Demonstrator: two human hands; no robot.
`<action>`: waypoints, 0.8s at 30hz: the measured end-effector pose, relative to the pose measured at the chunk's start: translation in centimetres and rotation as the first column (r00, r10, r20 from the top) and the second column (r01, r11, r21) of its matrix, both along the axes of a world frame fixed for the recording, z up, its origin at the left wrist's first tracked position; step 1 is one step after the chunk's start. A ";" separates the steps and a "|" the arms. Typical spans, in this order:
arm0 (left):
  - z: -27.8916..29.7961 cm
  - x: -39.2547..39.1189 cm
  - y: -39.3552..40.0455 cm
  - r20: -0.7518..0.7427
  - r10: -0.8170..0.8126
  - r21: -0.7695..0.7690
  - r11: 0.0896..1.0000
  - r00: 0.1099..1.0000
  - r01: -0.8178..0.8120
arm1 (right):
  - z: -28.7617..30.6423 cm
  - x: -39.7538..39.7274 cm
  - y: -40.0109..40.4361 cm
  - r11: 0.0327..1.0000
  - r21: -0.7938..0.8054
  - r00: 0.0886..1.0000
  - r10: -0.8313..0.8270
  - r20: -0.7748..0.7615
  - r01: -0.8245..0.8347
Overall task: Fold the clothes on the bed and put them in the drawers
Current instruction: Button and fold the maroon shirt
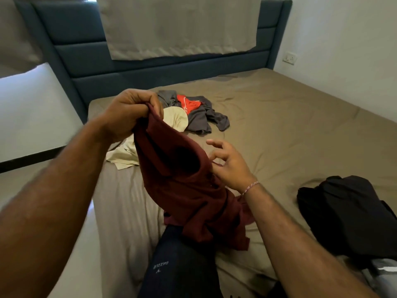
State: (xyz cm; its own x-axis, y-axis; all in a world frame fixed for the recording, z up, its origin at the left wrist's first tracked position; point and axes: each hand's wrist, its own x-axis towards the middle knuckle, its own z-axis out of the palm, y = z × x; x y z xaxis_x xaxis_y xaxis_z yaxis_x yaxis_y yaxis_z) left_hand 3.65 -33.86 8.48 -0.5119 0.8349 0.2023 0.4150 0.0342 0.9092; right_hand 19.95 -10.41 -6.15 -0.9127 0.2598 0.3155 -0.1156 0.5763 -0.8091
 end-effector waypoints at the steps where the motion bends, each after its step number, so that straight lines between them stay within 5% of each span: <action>1: -0.2 -1.1 -0.5 -0.164 0.106 -0.115 0.985 0.981 -0.126 | 0.7 0.2 0.1 0.991 -0.136 0.999 -0.018 -0.032 0.013; 4: -0.5 -4.3 -0.9 -0.528 0.294 -0.299 0.814 0.797 -0.498 | 3.4 0.7 0.9 0.967 -0.232 0.992 -0.119 -0.044 0.106; 8: 2.5 -5.9 1.8 -0.495 0.472 -0.057 0.820 0.730 -0.570 | 9.9 1.4 1.6 0.996 -0.053 0.991 -0.075 -0.108 0.070; 10: 5.2 -6.5 4.5 -0.528 0.513 0.101 0.829 0.677 -0.549 | 13.3 2.1 3.4 0.966 0.256 0.997 -0.061 0.056 0.044; 13: 9.3 -7.7 8.0 -0.545 0.594 0.288 0.795 0.592 -0.534 | 16.7 3.5 7.7 0.743 0.669 0.853 -0.362 0.376 0.020; 16: 8.8 -9.5 9.1 -0.485 0.667 0.332 0.739 0.565 -0.586 | 15.8 6.3 11.0 0.913 0.379 0.812 -0.335 0.477 0.154; 19: 3.5 -10.1 7.7 -0.500 0.634 0.020 0.690 0.591 -0.723 | 12.0 6.8 10.2 0.937 -0.096 0.914 -0.301 0.272 0.337; 22: -4.8 -5.0 6.6 -0.548 0.596 -0.089 0.656 0.587 -0.749 | 6.8 4.7 6.6 0.919 -0.156 0.924 -0.332 0.191 0.363; 24: -11.3 1.0 5.9 -0.210 0.521 -0.266 0.784 0.827 -0.561 | 2.5 3.3 2.9 0.945 -0.034 0.921 -0.308 0.237 0.324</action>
State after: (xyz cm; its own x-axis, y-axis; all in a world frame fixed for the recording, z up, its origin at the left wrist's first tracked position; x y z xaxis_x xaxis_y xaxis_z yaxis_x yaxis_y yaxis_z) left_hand 4.63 -27.95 -2.84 -0.8867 0.4560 0.0758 0.3481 0.5506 0.7588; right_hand 23.29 -7.49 -3.60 -0.8243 0.5604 0.0808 0.2535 0.4930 -0.8323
